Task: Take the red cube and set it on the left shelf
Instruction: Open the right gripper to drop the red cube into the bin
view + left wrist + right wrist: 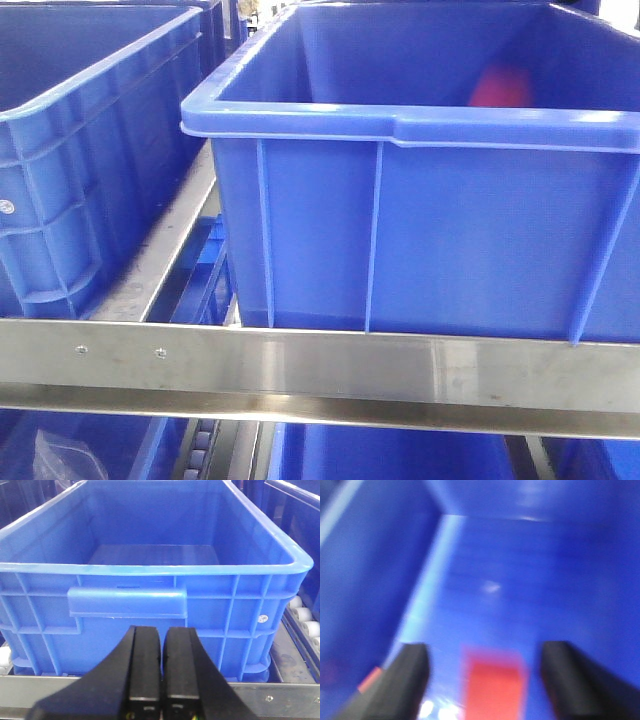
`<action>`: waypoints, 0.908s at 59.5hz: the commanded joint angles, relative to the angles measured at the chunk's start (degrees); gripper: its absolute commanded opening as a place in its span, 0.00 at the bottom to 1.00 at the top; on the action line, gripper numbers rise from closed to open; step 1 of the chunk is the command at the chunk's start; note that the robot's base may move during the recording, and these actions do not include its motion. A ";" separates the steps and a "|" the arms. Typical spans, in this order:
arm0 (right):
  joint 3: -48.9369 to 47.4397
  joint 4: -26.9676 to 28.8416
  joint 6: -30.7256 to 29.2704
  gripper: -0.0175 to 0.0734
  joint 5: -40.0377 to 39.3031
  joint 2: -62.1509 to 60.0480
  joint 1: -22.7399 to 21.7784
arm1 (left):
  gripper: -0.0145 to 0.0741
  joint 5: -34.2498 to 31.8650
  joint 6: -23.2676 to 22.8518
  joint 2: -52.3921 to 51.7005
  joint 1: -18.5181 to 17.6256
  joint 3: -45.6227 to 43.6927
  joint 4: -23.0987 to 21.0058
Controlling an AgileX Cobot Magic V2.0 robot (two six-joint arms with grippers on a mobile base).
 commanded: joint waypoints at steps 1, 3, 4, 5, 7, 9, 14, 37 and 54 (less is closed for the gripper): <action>-2.65 0.26 -0.34 0.88 -4.50 -1.70 0.35 | 0.28 -5.13 -0.05 -0.82 -0.23 1.32 -0.17; -2.65 0.26 -0.34 0.87 -4.31 -1.93 0.35 | 0.28 -5.13 -0.05 -0.82 -0.23 1.32 -0.17; -2.65 0.26 -0.34 0.87 -4.05 -2.01 0.35 | 0.28 -5.13 -0.05 -0.82 -0.23 1.32 -0.17; -2.65 0.26 -0.34 0.86 -3.88 -2.19 0.35 | 0.28 -5.13 -0.05 -0.82 -0.23 1.32 -0.17; -2.65 0.26 -0.34 0.83 -3.40 -2.49 0.35 | 0.28 -5.13 -0.05 -0.82 -0.23 1.32 -0.54; -2.65 0.26 -0.34 0.79 -2.93 -3.10 0.35 | 0.28 -5.13 -0.05 -0.82 -0.23 1.32 -0.17; -2.32 0.19 -0.34 0.66 -1.94 -5.35 0.35 | 0.28 -5.13 -0.05 -0.82 -0.23 1.32 -0.17; 16.33 0.12 -0.34 0.25 -9.48 -30.96 0.35 | 0.28 -5.13 -0.05 -0.82 -0.23 1.32 -0.17; 34.86 -0.16 -0.34 0.25 -10.01 -52.63 -0.84 | 0.28 -5.13 -0.05 -0.82 -0.23 1.32 -0.17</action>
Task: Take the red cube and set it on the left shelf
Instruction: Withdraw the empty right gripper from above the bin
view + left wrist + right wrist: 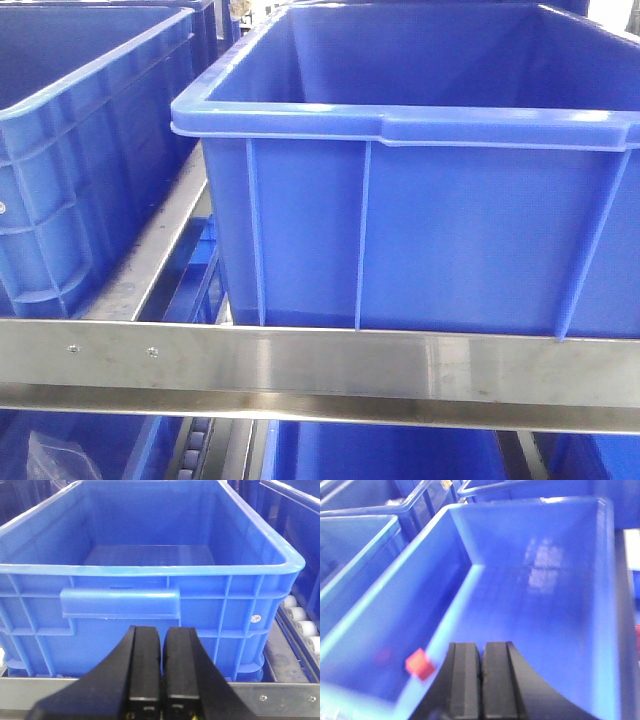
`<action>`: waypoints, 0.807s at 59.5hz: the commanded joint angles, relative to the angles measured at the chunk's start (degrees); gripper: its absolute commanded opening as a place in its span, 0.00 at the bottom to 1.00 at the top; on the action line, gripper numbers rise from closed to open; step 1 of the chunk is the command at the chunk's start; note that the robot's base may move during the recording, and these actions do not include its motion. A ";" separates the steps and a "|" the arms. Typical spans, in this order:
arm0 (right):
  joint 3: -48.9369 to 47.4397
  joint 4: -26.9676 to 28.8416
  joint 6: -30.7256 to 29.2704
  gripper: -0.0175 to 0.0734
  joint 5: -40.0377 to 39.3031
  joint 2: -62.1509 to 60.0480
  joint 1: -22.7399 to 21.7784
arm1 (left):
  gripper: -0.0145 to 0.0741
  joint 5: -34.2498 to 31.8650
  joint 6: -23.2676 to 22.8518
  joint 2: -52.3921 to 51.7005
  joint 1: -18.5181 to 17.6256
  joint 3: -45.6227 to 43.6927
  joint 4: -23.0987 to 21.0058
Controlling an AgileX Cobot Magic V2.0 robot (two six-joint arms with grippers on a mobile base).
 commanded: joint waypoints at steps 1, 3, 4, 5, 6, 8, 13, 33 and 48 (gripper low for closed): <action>2.92 -0.43 -0.34 0.25 -5.22 -5.79 -1.09 | 0.28 -5.13 -0.05 -0.82 -0.23 1.32 -0.17; 4.56 -0.62 -0.34 0.25 -5.17 -7.85 -1.59 | 0.28 -5.13 -0.05 -0.82 -0.23 1.32 -0.54; 5.50 -0.71 -0.34 0.25 -5.17 -9.02 -1.87 | 0.28 -5.13 -0.05 -0.82 -0.23 1.32 -0.17; 6.11 -0.90 -0.34 0.25 -5.17 -10.15 -2.10 | 0.28 -5.13 -0.05 -0.82 -0.23 1.32 -0.17; 7.00 -0.91 -0.34 0.25 -5.22 -10.88 -2.21 | 0.28 -5.13 -0.05 -0.82 -0.23 1.32 -0.17; 8.28 -1.34 -0.34 0.25 -5.22 -12.59 -2.41 | 0.28 -5.13 -0.05 -0.82 -0.23 1.32 -0.54; 10.26 -1.53 -0.34 0.25 -5.22 -16.29 -2.46 | 0.28 -5.13 -0.05 -0.82 -0.23 1.32 -0.17; 10.88 -1.53 -0.34 0.25 -0.80 -19.77 -2.46 | 0.28 -5.13 -0.05 -0.82 -0.23 1.32 -0.17; 10.88 -5.91 -0.36 0.25 -0.74 -19.77 -2.46 | 0.28 -5.13 -0.05 -0.82 -0.23 1.32 -0.17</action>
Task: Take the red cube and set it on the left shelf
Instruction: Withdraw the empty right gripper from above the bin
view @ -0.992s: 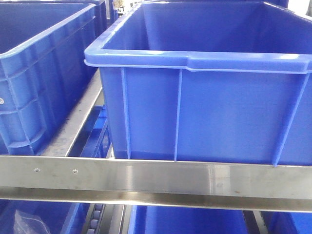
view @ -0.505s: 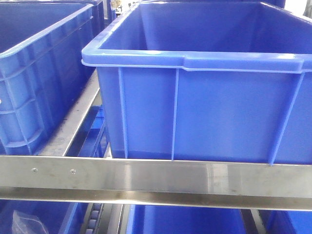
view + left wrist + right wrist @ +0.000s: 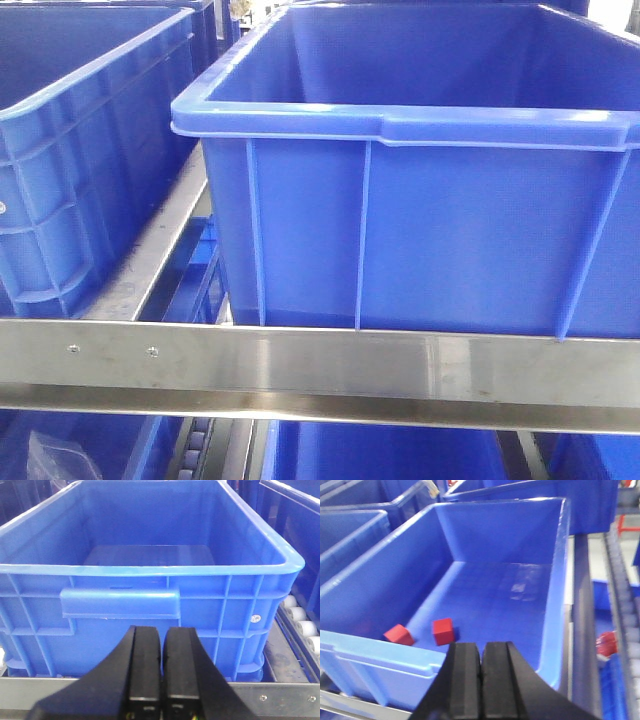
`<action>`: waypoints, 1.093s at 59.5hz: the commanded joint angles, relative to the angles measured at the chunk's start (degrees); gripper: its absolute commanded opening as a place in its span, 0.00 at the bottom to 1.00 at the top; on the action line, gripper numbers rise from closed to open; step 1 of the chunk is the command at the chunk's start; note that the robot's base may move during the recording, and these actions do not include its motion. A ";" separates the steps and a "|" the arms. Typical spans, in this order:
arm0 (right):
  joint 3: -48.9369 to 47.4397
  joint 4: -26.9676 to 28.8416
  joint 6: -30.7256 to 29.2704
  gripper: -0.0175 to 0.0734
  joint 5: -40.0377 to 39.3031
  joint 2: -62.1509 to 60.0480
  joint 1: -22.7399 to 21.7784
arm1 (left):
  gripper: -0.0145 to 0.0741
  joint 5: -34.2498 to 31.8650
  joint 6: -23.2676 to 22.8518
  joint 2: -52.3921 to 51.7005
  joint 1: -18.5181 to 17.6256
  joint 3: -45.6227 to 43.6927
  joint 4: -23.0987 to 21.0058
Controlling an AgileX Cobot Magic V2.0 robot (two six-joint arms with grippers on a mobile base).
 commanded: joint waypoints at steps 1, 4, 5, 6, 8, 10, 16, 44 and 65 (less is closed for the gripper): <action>-1.57 -1.45 -0.36 0.25 -4.67 0.48 -0.34 | 0.28 -5.13 -0.05 -0.82 -0.23 1.32 -0.17; -1.57 -1.52 -0.36 0.25 -5.17 0.48 -0.34 | 0.28 -5.13 -0.05 -0.82 -0.23 1.32 -0.17; -1.57 -1.52 -0.36 0.25 -5.24 0.48 -0.34 | 0.28 -5.13 -0.05 -0.82 -0.23 1.32 -0.17; -1.57 -1.52 -0.36 0.25 -5.24 0.48 -0.34 | 0.28 -5.13 -0.05 -0.82 -0.23 1.32 -0.17; -1.57 -1.59 -0.36 0.25 -5.15 0.48 -0.34 | 0.28 -5.13 -0.05 -0.82 -0.23 1.32 -0.17; -1.57 -1.90 -0.36 0.25 -5.04 0.48 -0.34 | 0.28 -5.13 -0.05 -0.82 -0.23 1.32 -0.17; -0.47 -4.01 -0.36 0.25 -4.77 -1.70 -1.32 | 0.28 -5.13 -0.05 -0.82 -0.23 1.32 -0.17; 14.92 -3.84 -0.36 0.25 -7.00 -15.39 -14.58 | 0.28 -5.13 -0.05 -0.82 -0.23 1.32 -0.17; 24.55 -2.81 -0.36 0.25 -16.74 -15.28 -14.80 | 0.28 -5.13 -0.05 -0.82 -0.23 1.32 -0.17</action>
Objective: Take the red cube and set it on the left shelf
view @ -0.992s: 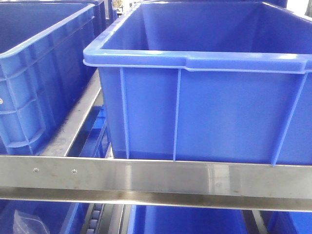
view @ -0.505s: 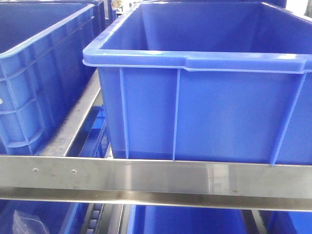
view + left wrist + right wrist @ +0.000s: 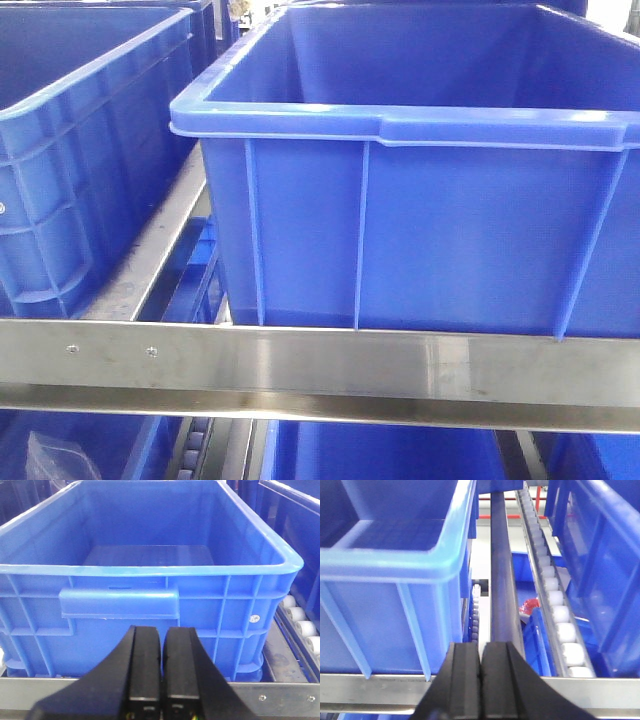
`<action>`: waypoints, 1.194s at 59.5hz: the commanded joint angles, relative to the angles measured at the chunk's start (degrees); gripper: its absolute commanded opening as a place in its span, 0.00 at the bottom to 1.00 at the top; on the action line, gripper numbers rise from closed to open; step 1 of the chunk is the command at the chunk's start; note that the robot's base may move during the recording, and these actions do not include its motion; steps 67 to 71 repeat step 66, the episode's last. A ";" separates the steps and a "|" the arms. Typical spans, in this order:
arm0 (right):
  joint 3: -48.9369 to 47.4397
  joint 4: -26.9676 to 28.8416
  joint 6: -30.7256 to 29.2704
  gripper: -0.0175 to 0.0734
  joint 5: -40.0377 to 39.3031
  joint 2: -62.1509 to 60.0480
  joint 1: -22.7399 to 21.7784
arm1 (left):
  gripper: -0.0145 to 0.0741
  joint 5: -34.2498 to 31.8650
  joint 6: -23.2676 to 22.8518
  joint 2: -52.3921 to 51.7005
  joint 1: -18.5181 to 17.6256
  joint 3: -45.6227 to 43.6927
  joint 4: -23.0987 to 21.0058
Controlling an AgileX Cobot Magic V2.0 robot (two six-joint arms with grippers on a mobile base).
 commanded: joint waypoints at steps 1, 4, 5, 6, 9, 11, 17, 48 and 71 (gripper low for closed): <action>-0.44 0.33 -0.36 0.25 -7.04 -1.22 -0.42 | 0.28 -5.13 -0.05 -0.82 -0.23 1.32 -0.17; -0.44 0.33 -0.36 0.25 -6.87 -1.22 -0.47 | 0.28 -5.13 -0.05 -0.82 -0.23 1.32 -0.54; -0.44 0.33 -0.36 0.25 -6.75 -1.22 -0.47 | 0.28 -5.13 -0.05 -0.82 -0.23 1.32 -0.17; -0.44 0.33 -0.36 0.25 -6.75 -1.22 -0.47 | 0.28 -5.13 -0.05 -0.82 -0.23 1.32 -0.17; -0.44 0.33 -0.36 0.25 -6.32 -1.22 -0.47 | 0.28 -5.13 -0.05 -0.82 -0.23 1.32 -0.17; -0.44 0.33 -0.36 0.25 -5.99 -1.22 -0.47 | 0.28 -5.13 -0.05 -0.82 -0.23 1.32 -0.54; -0.44 0.33 -0.36 0.25 -5.40 -1.22 -0.47 | 0.28 -5.13 -0.05 -0.82 -0.23 1.32 -0.17; -0.44 0.33 -0.36 0.25 -5.36 -1.22 -0.47 | 0.28 -5.13 -0.05 -0.82 -0.23 1.32 -0.17; -0.44 0.33 -0.36 0.25 -5.36 -1.22 -0.47 | 0.28 -5.13 -0.05 -0.82 -0.23 1.32 -0.17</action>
